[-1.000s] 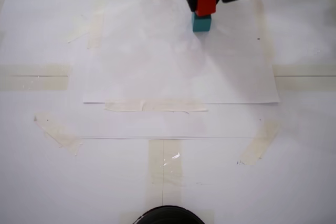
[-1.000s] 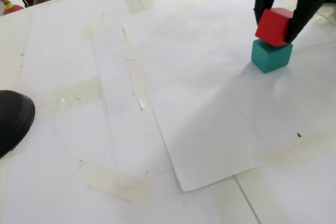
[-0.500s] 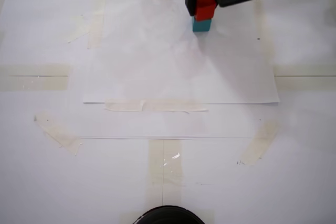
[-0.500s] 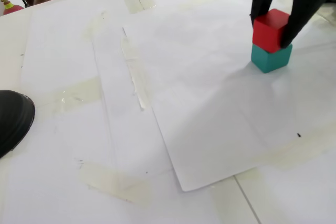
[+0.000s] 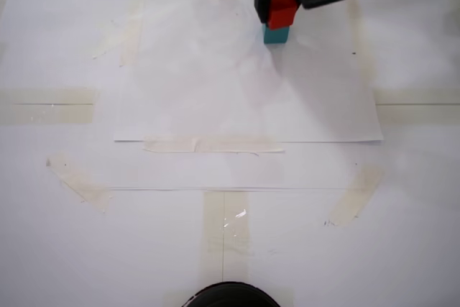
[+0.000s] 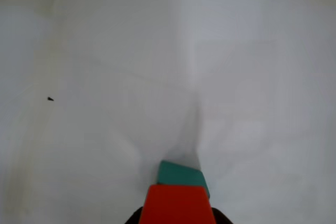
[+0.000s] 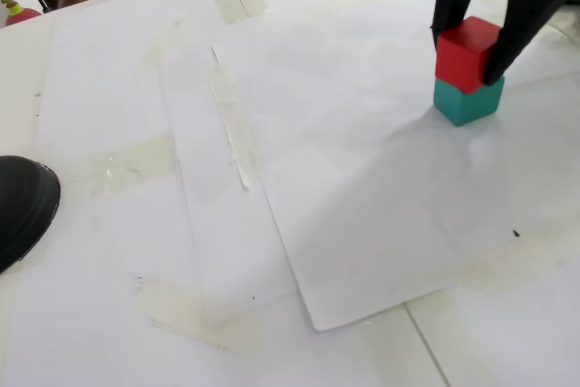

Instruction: Put the red cube on the top of the blue cube.

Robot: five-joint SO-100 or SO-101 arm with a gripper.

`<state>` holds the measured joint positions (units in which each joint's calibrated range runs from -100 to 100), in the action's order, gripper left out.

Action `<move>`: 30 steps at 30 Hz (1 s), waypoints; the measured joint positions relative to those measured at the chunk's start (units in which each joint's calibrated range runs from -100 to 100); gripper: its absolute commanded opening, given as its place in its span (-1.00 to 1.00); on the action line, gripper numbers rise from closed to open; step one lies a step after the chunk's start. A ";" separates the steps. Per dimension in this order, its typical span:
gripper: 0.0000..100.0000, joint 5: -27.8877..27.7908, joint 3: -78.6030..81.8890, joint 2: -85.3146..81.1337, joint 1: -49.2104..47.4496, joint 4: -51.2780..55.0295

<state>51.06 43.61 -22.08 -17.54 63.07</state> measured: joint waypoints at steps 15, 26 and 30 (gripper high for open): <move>-0.48 1.56 0.00 0.00 -0.80 -0.98; -0.42 4.74 0.00 0.00 -2.34 -2.20; -0.35 5.62 0.00 0.00 -2.34 -2.20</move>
<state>56.68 43.61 -22.08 -19.88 60.88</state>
